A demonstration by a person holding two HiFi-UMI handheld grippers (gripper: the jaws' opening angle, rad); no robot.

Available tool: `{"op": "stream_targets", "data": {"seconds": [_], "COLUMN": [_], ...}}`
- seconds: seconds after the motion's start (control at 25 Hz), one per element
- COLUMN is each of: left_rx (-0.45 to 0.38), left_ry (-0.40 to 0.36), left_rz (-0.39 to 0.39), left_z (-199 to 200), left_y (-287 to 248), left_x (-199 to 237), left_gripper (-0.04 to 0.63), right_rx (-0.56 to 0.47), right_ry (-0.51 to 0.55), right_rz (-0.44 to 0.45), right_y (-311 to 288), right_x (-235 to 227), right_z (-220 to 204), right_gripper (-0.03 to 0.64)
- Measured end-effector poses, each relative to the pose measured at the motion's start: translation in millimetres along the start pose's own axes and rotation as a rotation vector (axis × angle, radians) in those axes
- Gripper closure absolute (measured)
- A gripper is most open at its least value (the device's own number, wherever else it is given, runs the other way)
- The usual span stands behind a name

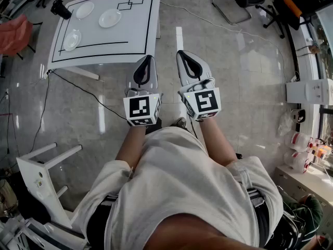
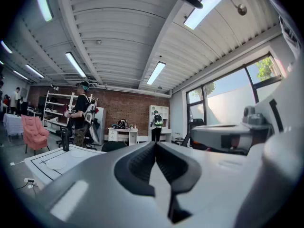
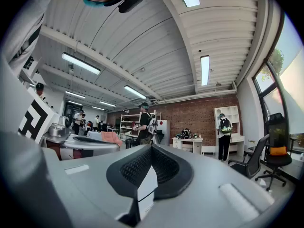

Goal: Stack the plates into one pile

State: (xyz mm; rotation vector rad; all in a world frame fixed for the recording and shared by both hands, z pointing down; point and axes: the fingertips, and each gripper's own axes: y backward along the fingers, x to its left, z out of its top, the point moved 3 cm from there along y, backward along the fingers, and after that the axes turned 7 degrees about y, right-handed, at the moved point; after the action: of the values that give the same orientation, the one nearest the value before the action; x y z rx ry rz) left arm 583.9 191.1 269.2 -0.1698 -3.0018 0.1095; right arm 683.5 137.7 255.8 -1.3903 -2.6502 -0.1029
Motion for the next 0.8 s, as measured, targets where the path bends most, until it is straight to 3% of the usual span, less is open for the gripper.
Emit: {"op": "stream_targets", "data": {"seconds": [0.4,0.8], "left_rx": [0.009,0.018], "left_ry": [0.003,0.012], "left_rz": [0.038,0.121], "left_z": [2,5], "left_y": [8,15], "left_x": [44,140], "left_gripper": [0.592,0.592], "right_rx": [-0.018,-0.002], "right_ry": [-0.030,-0.030], "right_rz": [0.054,0.151], "right_y": [-34,-114], "right_x": [36,104], "right_z": [3,4], "right_gripper": [0.617,0.617]}}
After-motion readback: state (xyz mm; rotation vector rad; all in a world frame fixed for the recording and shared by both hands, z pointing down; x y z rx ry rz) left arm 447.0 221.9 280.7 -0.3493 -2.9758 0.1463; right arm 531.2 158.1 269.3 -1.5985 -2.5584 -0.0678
